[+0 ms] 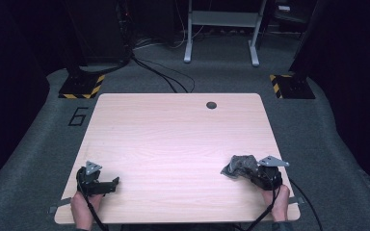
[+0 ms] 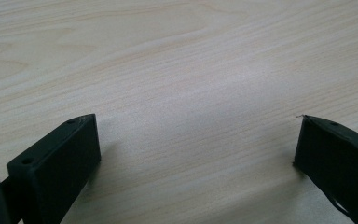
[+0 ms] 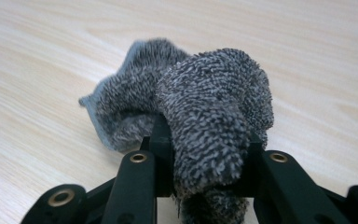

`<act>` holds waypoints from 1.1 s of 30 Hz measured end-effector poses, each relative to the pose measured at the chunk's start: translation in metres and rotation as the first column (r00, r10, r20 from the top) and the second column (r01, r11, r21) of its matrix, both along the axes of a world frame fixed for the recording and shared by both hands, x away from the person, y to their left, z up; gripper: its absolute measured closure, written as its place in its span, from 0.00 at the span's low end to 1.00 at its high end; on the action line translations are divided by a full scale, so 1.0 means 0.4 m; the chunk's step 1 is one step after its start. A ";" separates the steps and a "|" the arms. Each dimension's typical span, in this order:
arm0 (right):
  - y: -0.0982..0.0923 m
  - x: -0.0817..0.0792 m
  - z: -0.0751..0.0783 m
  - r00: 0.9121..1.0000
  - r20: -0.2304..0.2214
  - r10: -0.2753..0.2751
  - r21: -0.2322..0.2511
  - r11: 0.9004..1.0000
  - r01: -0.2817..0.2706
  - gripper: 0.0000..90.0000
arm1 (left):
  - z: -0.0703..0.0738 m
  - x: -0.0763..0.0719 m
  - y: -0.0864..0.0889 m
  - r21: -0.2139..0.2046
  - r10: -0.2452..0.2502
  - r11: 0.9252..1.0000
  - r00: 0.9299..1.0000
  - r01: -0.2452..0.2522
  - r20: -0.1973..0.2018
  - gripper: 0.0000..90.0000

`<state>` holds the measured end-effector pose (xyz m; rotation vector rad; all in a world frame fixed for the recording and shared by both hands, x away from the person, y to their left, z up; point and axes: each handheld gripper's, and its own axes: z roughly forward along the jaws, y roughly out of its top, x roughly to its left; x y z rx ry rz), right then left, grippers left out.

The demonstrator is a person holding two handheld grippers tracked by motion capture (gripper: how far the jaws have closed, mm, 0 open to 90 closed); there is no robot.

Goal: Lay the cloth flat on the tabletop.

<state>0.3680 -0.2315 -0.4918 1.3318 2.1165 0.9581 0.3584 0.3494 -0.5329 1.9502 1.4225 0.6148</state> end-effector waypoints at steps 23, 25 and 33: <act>0.113 0.028 0.177 0.979 0.165 0.122 0.047 0.990 -0.131 0.76 | 0.000 0.000 0.000 0.000 -0.001 1.000 1.000 0.001 0.000 0.00; 0.120 0.031 0.184 0.977 0.170 0.129 0.047 0.989 -0.139 0.76 | 0.000 0.000 0.000 0.000 0.000 1.000 1.000 0.000 0.000 0.00; 0.186 0.052 0.242 0.959 0.211 0.187 0.056 0.978 -0.203 0.76 | 0.000 0.000 0.000 0.000 -0.001 1.000 1.000 0.001 -0.001 0.00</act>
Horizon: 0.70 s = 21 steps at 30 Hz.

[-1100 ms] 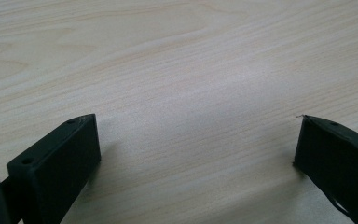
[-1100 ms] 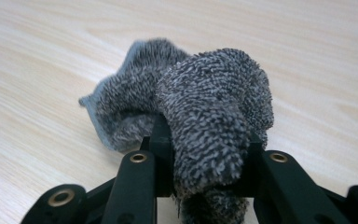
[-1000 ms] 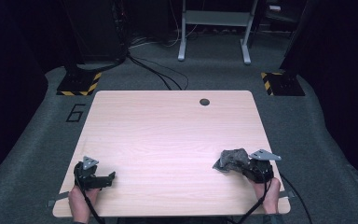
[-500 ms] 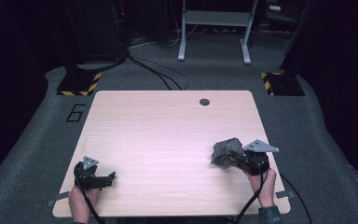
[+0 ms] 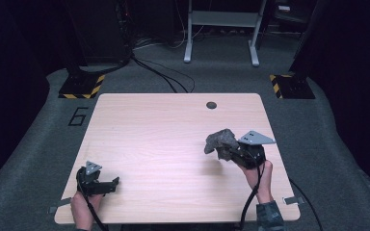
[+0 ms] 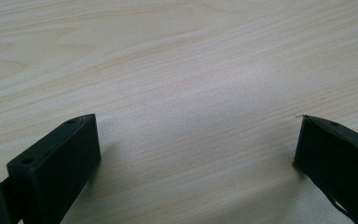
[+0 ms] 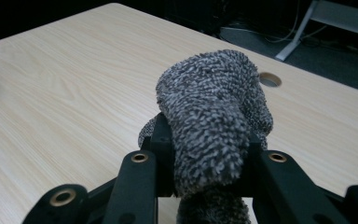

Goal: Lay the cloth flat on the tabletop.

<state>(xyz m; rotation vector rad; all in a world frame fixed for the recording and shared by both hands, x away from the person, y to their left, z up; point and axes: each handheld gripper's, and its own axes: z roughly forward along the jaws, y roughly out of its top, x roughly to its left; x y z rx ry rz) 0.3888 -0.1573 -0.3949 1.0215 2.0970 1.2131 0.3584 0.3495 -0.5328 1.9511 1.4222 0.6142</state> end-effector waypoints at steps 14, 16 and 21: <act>0.147 0.020 0.012 0.989 -0.024 0.146 0.036 0.989 -0.145 0.76 | 0.000 0.000 0.000 0.000 0.000 1.000 1.000 0.000 0.000 0.00; 0.167 0.021 0.008 0.985 -0.032 0.172 0.052 0.984 -0.170 0.76 | 0.000 0.000 0.000 0.000 0.000 1.000 1.000 0.000 0.000 0.00; 0.207 0.023 0.004 0.974 -0.043 0.221 0.090 0.972 -0.216 0.76 | 0.000 0.000 0.000 0.000 0.000 1.000 1.000 0.000 0.000 0.00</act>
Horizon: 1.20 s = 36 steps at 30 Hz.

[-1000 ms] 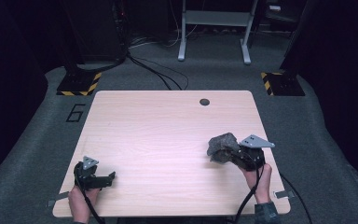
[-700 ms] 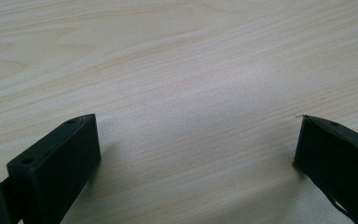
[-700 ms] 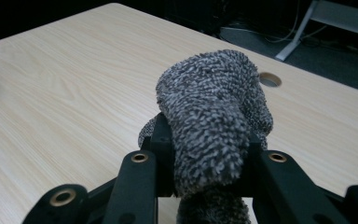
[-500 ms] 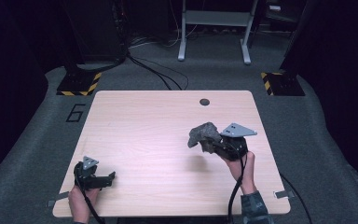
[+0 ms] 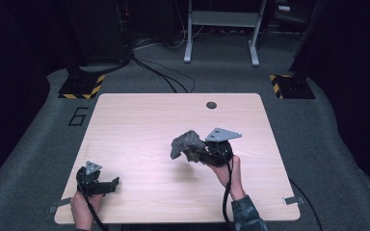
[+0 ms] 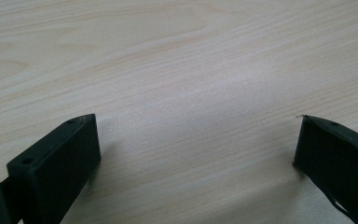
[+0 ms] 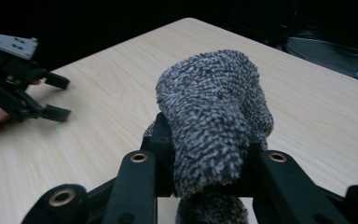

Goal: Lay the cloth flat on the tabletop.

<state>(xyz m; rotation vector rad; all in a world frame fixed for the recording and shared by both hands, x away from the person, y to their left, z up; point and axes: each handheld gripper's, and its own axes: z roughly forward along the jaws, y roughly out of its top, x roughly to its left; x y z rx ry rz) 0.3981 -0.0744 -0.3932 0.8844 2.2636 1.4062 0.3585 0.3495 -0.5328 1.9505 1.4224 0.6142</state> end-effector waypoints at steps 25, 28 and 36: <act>-0.016 0.085 -0.169 0.967 -0.180 -0.180 -0.125 0.979 0.159 0.43 | 0.004 0.003 0.000 0.009 -0.008 1.000 1.000 0.008 -0.013 0.00; -0.034 0.083 -0.164 0.965 -0.156 -0.210 -0.144 0.971 0.189 0.38 | 0.018 0.006 -0.013 -0.010 -0.043 0.999 0.999 0.043 -0.016 0.02; -0.092 0.068 -0.143 0.959 -0.129 -0.253 -0.131 0.963 0.237 0.36 | 0.067 0.033 -0.095 -0.037 -0.163 0.986 0.986 0.164 0.020 0.05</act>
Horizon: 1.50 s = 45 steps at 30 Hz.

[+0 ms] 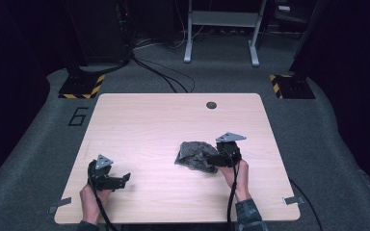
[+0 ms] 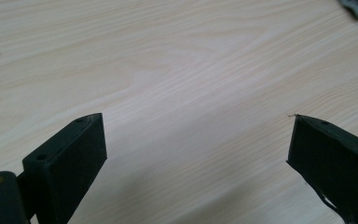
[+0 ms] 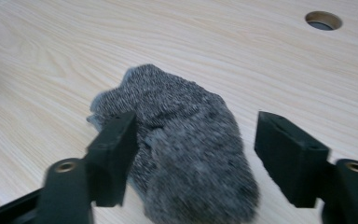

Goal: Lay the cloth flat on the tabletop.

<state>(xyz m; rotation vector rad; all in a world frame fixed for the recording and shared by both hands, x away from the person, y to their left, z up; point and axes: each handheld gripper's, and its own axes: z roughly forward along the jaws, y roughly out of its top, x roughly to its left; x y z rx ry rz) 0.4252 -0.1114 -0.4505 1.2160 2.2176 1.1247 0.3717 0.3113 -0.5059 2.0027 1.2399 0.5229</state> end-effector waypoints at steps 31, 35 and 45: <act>0.166 -0.051 -0.090 0.931 -0.124 0.342 0.043 0.940 -0.340 0.86 | 0.023 0.054 -0.239 0.028 -0.255 0.966 0.967 0.256 -0.021 0.24; 0.147 -0.058 -0.076 0.948 -0.089 0.306 0.025 0.952 -0.305 0.85 | 0.014 0.068 -0.273 0.054 -0.276 0.959 0.961 0.277 -0.028 0.33; 0.101 -0.059 -0.058 0.977 -0.047 0.210 -0.062 0.975 -0.212 0.86 | -0.008 0.093 -0.310 0.148 -0.267 0.952 0.963 0.269 -0.035 0.92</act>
